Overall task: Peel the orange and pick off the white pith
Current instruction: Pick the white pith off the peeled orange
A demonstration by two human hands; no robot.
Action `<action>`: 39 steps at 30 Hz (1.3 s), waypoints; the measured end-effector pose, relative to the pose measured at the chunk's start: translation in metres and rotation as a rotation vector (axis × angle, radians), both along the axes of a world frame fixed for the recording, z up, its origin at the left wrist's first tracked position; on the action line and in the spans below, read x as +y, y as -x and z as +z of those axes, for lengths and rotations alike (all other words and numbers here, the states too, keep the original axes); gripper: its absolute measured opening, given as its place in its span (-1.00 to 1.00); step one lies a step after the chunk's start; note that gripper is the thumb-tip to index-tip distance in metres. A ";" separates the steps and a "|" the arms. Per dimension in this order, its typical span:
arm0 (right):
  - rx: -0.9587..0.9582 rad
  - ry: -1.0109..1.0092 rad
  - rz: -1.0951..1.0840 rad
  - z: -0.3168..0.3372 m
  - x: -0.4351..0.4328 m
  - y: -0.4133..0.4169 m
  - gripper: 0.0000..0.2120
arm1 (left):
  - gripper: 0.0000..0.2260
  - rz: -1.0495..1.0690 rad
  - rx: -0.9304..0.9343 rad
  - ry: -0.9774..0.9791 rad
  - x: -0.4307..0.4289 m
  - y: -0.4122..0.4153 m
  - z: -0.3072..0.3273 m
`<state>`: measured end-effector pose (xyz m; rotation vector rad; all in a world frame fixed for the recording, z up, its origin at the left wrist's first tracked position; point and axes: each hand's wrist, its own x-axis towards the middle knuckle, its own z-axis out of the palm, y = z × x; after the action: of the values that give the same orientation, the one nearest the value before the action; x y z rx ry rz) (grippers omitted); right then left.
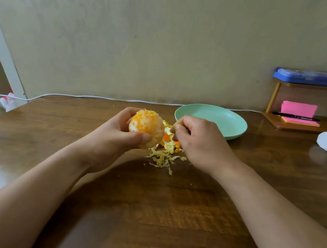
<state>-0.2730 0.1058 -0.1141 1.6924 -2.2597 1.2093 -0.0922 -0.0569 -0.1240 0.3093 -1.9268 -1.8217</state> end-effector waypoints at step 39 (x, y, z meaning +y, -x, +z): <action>-0.340 -0.028 0.014 0.007 -0.001 -0.020 -0.90 | -0.09 -0.021 0.058 -0.347 0.003 0.003 0.006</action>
<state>-0.2530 0.1050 -0.1066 1.6186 -2.4588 1.5820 -0.0949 -0.0539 -0.1182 0.3442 -1.5754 -2.1521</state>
